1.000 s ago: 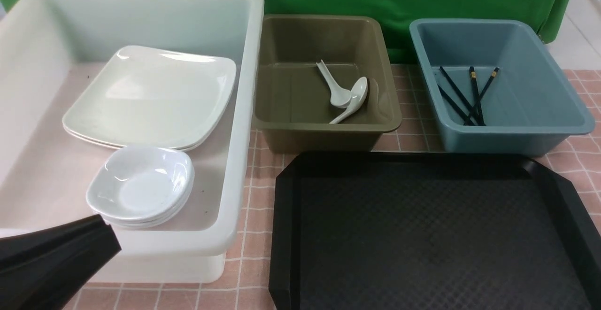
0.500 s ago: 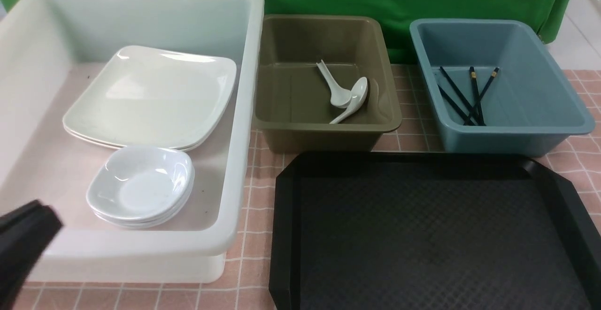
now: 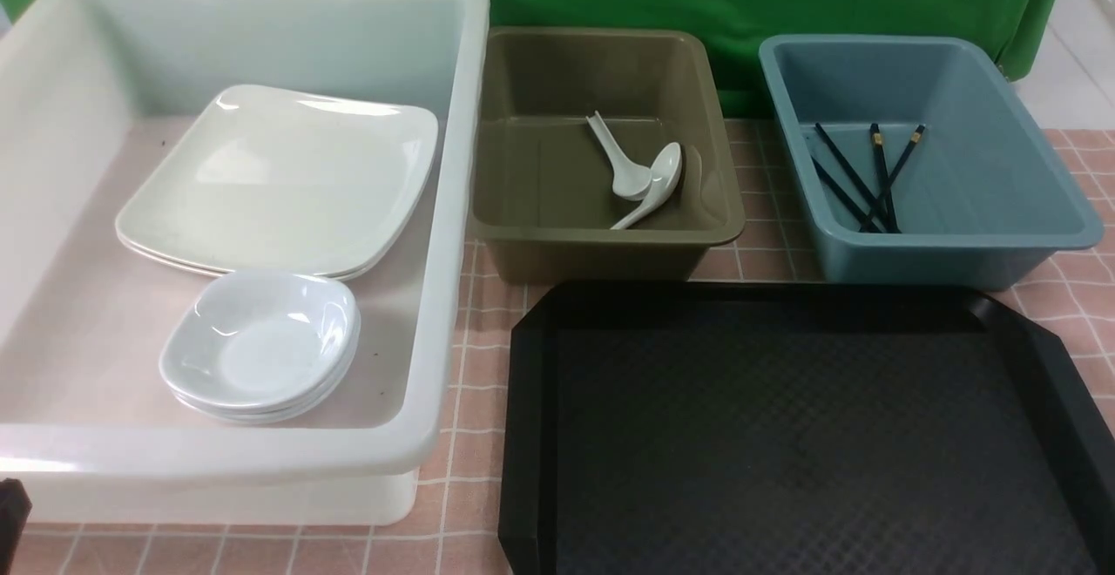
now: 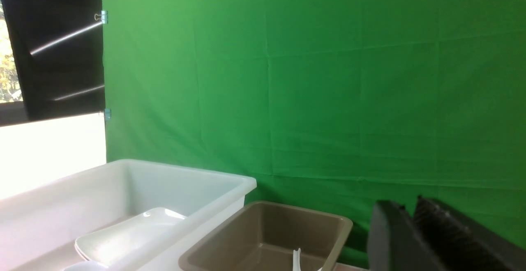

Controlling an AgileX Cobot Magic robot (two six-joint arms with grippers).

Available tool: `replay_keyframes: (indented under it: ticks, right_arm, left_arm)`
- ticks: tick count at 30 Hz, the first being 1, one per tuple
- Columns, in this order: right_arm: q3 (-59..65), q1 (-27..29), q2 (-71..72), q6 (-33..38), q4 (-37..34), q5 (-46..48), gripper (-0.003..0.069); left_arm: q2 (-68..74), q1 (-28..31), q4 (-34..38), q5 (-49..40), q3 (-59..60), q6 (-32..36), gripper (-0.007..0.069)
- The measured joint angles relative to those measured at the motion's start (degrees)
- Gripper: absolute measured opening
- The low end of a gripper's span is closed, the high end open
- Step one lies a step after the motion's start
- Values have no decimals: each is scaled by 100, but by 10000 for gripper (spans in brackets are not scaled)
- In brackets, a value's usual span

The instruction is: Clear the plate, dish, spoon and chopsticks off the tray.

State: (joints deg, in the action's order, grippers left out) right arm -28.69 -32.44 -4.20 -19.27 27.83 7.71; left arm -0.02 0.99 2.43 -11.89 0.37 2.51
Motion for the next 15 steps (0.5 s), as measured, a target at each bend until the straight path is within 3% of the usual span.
replay_keyframes:
  ticks: [15]
  right_arm:
    - [0, 0, 0, 0, -10, 0, 180]
  left_arm:
    - [0, 2, -45, -40, 0, 0, 1]
